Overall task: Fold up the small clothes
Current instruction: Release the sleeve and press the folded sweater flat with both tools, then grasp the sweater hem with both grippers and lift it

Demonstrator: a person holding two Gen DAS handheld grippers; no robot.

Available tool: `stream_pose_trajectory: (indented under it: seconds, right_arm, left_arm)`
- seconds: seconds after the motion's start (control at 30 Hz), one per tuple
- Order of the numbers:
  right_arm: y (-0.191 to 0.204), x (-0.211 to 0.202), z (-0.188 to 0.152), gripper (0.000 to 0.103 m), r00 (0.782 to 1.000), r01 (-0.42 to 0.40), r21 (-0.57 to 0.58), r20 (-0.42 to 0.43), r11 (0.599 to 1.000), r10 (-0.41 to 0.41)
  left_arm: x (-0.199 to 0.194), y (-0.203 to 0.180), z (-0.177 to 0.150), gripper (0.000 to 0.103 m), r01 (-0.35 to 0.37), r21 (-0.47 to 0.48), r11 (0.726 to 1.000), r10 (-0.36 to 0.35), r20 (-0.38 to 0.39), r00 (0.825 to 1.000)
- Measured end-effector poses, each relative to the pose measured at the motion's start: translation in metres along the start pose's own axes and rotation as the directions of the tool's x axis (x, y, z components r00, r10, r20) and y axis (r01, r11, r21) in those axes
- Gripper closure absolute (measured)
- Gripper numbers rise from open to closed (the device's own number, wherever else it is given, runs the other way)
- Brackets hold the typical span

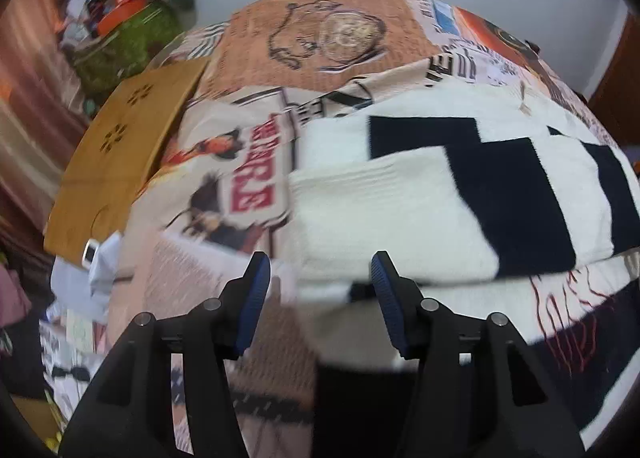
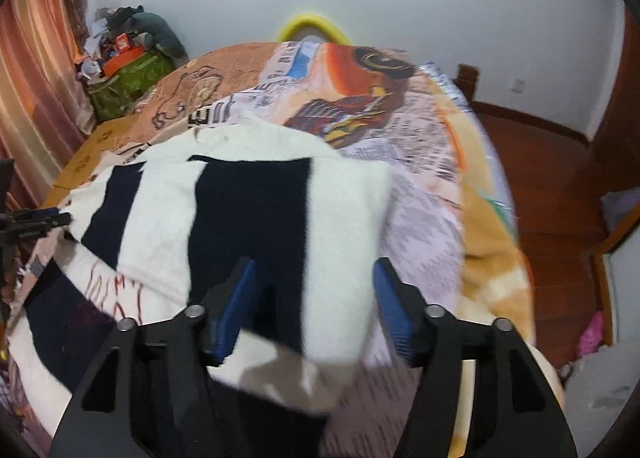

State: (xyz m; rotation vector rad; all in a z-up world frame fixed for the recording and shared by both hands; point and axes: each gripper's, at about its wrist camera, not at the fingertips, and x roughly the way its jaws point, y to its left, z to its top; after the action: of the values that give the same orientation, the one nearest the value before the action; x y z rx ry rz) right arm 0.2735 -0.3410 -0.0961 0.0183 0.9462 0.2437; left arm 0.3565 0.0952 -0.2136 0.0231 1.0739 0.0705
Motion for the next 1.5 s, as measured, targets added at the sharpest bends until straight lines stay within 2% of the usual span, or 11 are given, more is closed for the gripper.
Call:
stream_pose_trajectory:
  seconds: [0.33,0.6,0.77,0.83,0.87,0.93,1.0,1.03,1.1,1.23,1.5]
  right_arm:
    - [0.005,-0.041,-0.051,0.036,0.998,-0.04,0.034,-0.051,0.999,0.042]
    - [0.015,-0.037,-0.091,0.035,0.985,-0.101,0.088,-0.135,0.991,0.112]
    - [0.028,-0.027,-0.113,0.035,0.966,-0.139,0.086,-0.206,0.986,0.154]
    - [0.031,-0.028,-0.12,0.035,0.97,-0.149,0.099,-0.18,0.984,0.165]
    - [0.031,-0.029,-0.12,0.041,0.969,-0.158,0.104,-0.177,0.982,0.174]
    - [0.031,-0.03,-0.12,0.058,0.96,-0.205,0.13,-0.168,0.97,0.226]
    - [0.035,-0.03,-0.12,0.079,0.955,-0.225,0.127,-0.167,0.966,0.244]
    - [0.037,-0.03,-0.119,0.083,0.953,-0.232,0.121,-0.168,0.965,0.25]
    - [0.042,-0.031,-0.116,0.091,0.954,-0.235,0.103,-0.165,0.967,0.249]
    - [0.046,-0.043,-0.102,0.093,0.964,-0.239,0.073,-0.105,0.968,0.246]
    - [0.044,-0.065,-0.045,0.096,0.964,-0.263,0.053,0.063,0.963,0.259]
  left_arm:
    - [-0.048,0.022,-0.053,0.029,0.031,-0.058,0.998,-0.031,-0.003,1.0]
    - [-0.042,0.02,-0.113,0.029,0.089,-0.091,0.992,-0.099,-0.109,0.989]
    - [-0.049,0.023,-0.136,0.03,0.162,-0.152,0.975,-0.178,-0.098,0.979]
    - [-0.053,0.023,-0.144,0.047,0.205,-0.161,0.965,-0.22,-0.079,0.972]
    - [-0.056,0.021,-0.145,0.052,0.216,-0.157,0.964,-0.229,-0.072,0.971]
    - [-0.06,0.016,-0.148,0.076,0.246,-0.153,0.957,-0.258,-0.065,0.964]
    - [-0.062,0.013,-0.147,0.086,0.259,-0.16,0.953,-0.272,-0.066,0.96]
    - [-0.063,0.012,-0.145,0.092,0.263,-0.163,0.951,-0.277,-0.067,0.959]
    - [-0.067,0.01,-0.141,0.093,0.26,-0.161,0.952,-0.272,-0.055,0.961]
    - [-0.088,0.009,-0.123,0.095,0.246,-0.133,0.96,-0.246,0.016,0.969]
    - [-0.127,0.013,-0.055,0.096,0.264,-0.114,0.958,-0.241,0.181,0.954]
